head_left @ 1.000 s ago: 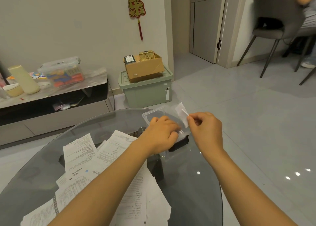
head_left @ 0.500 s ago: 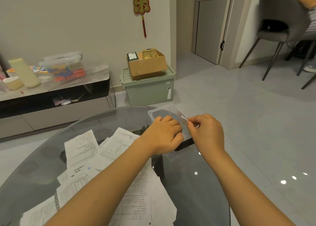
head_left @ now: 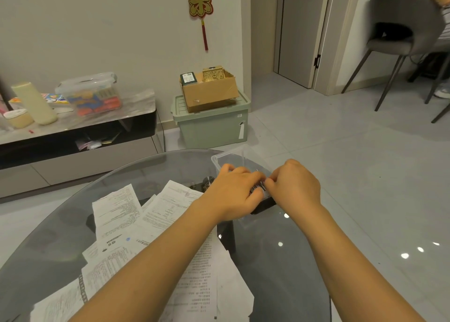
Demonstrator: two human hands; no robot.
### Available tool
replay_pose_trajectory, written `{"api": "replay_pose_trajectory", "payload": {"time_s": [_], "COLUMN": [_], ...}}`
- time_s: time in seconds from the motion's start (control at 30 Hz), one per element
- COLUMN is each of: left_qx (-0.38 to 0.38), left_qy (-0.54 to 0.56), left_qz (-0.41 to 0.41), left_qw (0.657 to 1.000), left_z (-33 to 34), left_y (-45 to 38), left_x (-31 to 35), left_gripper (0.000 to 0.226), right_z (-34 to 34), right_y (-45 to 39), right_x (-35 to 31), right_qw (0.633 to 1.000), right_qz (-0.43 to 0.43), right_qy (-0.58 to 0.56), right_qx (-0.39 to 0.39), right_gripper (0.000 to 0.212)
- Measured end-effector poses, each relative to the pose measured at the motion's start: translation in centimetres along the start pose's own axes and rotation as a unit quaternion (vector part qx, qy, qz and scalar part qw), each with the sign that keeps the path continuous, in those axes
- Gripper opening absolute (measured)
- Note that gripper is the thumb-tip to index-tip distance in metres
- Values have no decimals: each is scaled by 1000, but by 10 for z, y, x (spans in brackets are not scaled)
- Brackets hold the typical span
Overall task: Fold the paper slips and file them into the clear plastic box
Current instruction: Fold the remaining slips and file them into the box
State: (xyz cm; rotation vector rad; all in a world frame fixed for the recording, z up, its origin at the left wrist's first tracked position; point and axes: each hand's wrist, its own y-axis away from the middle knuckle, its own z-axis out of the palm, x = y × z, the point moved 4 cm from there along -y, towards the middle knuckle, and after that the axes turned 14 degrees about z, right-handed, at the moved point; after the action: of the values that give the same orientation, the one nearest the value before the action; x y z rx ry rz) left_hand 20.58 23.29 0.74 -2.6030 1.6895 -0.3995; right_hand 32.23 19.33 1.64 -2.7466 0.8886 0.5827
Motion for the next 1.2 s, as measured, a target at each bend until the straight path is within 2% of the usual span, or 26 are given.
{"api": "replay_pose_trajectory", "payload": {"time_s": [0.13,0.3,0.47,0.63,0.77,1.03,1.2], "left_qx": [-19,-64,-39,-84,-32,90,126], "left_qy": [-15,-57,-53,-58,-68,-62,-24], "left_qz": [13,5,19,6,2,-65,-112], "left_qw": [1000,996,998,995,997,992,985], "left_z": [0,0,-1,2,-8,-37,-28], "left_y": [-1,-5,-4,-10,-5,46,102], "left_x": [2,-1,7,7,16,50,90], "left_gripper": [57,63,62,65,66,62,65], "right_z": [0,-7,-6,-10,-14,-42,-41], "right_y": [0,-5,-3,1,5,32,75], "right_x": [8,23,24,22,22,23,16], "right_qw": [993,968,962,965,966,957,952], "right_qz": [-2,38,37,15,0,-34,-96], "right_qy": [-113,-245,-267,-253,-250,-277,-264], "right_qx": [-31,-38,-54,-67,-72,-72,-118], "right_gripper": [21,21,19,18,18,14,14]}}
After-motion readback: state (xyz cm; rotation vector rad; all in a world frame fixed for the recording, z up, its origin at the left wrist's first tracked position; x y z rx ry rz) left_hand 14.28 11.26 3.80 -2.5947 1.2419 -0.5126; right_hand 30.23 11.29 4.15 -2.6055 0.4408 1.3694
